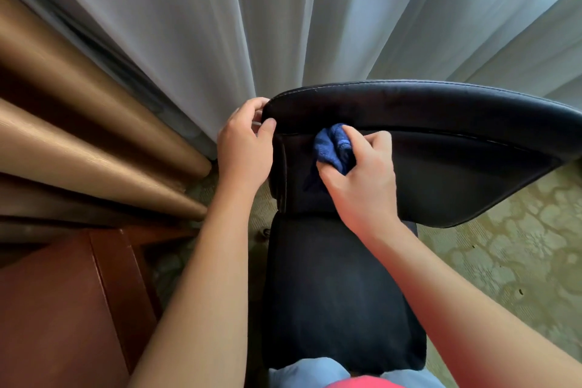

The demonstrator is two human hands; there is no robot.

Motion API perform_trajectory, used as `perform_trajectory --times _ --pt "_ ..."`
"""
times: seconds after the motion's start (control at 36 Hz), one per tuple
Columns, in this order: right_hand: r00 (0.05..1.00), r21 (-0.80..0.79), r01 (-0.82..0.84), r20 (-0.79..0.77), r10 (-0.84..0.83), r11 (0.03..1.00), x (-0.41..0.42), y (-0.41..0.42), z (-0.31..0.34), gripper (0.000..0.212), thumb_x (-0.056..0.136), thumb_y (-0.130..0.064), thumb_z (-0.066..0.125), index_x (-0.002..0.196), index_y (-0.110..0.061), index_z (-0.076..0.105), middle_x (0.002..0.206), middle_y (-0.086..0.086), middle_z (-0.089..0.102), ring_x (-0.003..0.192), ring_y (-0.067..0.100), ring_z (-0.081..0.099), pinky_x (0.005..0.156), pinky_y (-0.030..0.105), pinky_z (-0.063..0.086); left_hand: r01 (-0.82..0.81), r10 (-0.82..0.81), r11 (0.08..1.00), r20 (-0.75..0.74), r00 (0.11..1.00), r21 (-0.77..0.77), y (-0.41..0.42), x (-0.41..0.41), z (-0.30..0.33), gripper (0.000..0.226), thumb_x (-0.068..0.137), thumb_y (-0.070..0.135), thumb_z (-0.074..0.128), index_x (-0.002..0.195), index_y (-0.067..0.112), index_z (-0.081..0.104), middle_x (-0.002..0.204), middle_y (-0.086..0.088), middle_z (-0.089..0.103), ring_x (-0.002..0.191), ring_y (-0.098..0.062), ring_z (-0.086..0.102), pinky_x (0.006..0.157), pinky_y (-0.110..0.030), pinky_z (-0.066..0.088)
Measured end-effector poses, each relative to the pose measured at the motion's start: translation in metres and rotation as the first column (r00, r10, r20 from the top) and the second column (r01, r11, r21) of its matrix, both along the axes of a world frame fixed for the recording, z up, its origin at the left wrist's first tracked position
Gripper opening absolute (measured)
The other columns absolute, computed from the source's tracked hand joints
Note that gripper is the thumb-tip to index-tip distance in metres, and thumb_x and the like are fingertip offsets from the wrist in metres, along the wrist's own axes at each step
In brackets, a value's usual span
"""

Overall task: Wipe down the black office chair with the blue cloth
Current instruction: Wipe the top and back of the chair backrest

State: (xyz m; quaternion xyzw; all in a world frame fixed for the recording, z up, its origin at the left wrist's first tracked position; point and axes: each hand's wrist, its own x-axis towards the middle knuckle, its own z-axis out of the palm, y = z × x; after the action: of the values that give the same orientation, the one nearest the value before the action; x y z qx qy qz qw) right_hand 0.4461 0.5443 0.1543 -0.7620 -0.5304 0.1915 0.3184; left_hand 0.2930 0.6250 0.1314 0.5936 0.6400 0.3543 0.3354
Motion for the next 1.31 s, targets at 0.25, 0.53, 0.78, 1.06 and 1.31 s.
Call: perform_trajectory --times 0.25,0.53,0.78,1.06,1.31 --pt "0.977 -0.062 -0.199 0.06 0.203 0.978 -0.031 0.015 0.0 0.036 0.077 -0.024 0.069 0.111 -0.016 0.059 0.103 0.002 0.038 0.075 0.022 0.052 0.065 0.032 0.046 0.061 -0.059 0.997 0.045 0.997 -0.052 0.007 -0.014 -0.005 0.031 0.095 0.015 0.049 0.111 0.032 0.069 0.106 0.007 0.071 0.102 -0.014 0.064 0.093 -0.037 0.053" --pt "0.953 -0.028 -0.296 -0.084 0.293 0.955 -0.007 0.004 0.014 0.047 0.076 -0.023 0.072 0.121 -0.031 0.064 0.1 -0.004 0.047 0.088 0.01 0.055 0.082 0.035 0.051 0.074 -0.056 0.994 0.206 0.977 -0.081 -0.002 -0.014 -0.014 0.041 0.092 0.011 0.046 0.12 0.03 0.069 0.116 0.002 0.07 0.113 -0.014 0.064 0.103 -0.043 0.05" --pt "0.989 -0.011 -0.15 -0.006 0.15 0.989 -0.001 0.003 0.008 0.036 0.076 -0.023 0.072 0.111 -0.023 0.063 0.1 -0.001 0.043 0.079 0.014 0.053 0.074 0.031 0.049 0.045 -0.015 0.992 0.247 0.969 -0.116 0.001 -0.011 -0.016 0.045 0.094 0.006 0.046 0.122 0.03 0.071 0.116 0.003 0.071 0.114 -0.013 0.064 0.106 -0.042 0.049" --pt "0.964 -0.055 -0.253 0.068 0.257 0.966 -0.037 0.022 0.002 0.038 0.079 -0.027 0.068 0.116 -0.02 0.061 0.104 0.0 0.039 0.077 0.02 0.051 0.064 0.031 0.044 0.084 -0.034 0.987 0.33 0.943 -0.14 0.005 -0.017 -0.004 0.058 0.09 -0.005 0.041 0.106 0.042 0.072 0.107 0.008 0.075 0.109 -0.01 0.067 0.103 -0.035 0.052" --pt "0.903 -0.099 -0.398 0.131 0.408 0.912 -0.045 0.037 0.003 0.026 0.079 -0.031 0.067 0.099 -0.014 0.061 0.097 0.002 0.04 0.067 0.025 0.051 0.058 0.034 0.048 0.111 -0.034 0.97 0.331 0.943 -0.216 0.005 -0.023 0.007 0.058 0.095 -0.01 0.034 0.126 0.024 0.07 0.113 0.005 0.073 0.105 -0.004 0.068 0.093 -0.019 0.053"
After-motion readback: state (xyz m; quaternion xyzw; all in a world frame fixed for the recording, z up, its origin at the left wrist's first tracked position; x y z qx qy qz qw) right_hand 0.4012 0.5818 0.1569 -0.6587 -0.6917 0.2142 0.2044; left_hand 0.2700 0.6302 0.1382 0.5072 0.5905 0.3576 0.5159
